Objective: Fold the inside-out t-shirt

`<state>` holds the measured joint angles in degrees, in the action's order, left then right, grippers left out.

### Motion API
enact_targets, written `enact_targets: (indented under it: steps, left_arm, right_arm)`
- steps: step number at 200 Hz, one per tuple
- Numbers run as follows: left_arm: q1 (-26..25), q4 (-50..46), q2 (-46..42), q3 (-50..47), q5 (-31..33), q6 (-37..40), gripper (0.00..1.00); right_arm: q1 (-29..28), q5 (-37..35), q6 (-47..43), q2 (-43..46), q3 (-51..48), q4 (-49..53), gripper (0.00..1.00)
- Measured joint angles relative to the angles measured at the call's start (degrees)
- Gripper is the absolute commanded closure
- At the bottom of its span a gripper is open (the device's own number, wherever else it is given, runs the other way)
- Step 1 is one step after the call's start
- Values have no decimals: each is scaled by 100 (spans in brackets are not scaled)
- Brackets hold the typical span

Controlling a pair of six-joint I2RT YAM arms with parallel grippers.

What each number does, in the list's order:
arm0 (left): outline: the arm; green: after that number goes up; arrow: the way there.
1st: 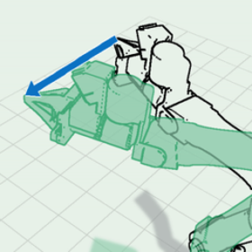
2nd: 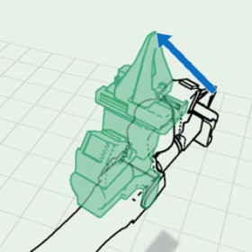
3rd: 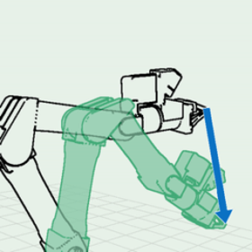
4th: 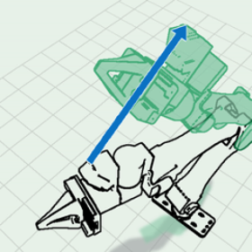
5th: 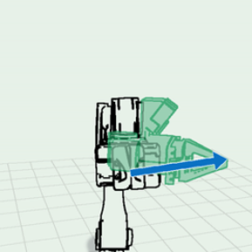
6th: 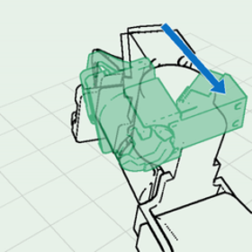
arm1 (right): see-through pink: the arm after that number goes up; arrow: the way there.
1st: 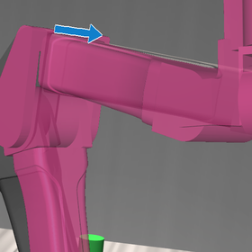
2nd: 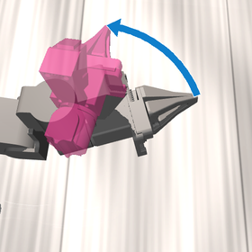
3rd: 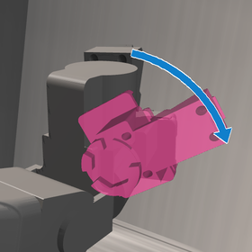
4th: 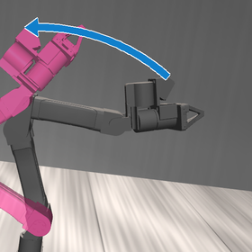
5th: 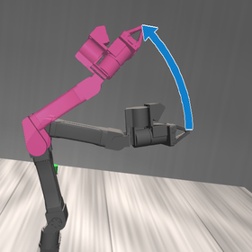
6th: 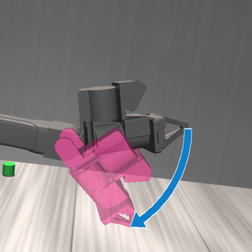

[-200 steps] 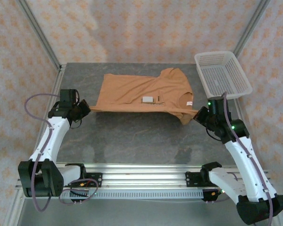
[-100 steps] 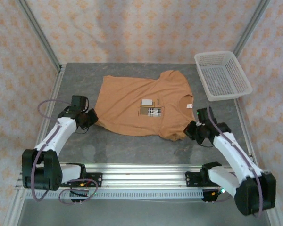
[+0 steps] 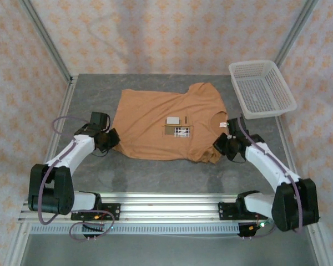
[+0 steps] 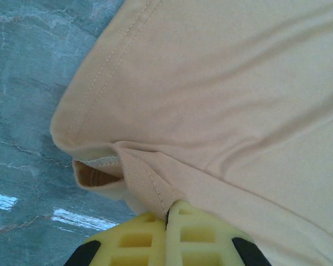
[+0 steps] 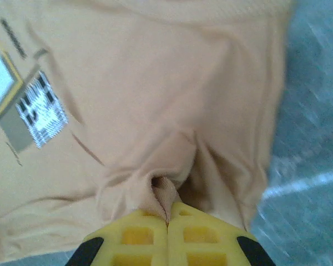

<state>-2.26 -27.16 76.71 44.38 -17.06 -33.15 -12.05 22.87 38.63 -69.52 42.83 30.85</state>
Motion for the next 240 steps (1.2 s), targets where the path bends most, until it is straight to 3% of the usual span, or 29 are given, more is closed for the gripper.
enact_targets:
  steps: [38,81,102,180,240]
  left_arm:
    - [4,-140,22,450,-22,-92,100]
    - [136,-437,2,3147,-74,-295,100]
    - [264,-457,-269,4179,-52,-313,100]
    - [542,-1032,-2120,4942,109,-278,100]
    - [542,-1311,-2680,5707,317,26,100]
  right_arm:
    - [179,-37,-122,-660,785,146,100]
    - [363,-306,-385,-750,4299,304,100]
    - [365,-566,-520,-376,5246,214,100]
    - [365,-647,-767,1355,5497,476,100]
    - [365,-1091,-1318,2035,6354,745,100]
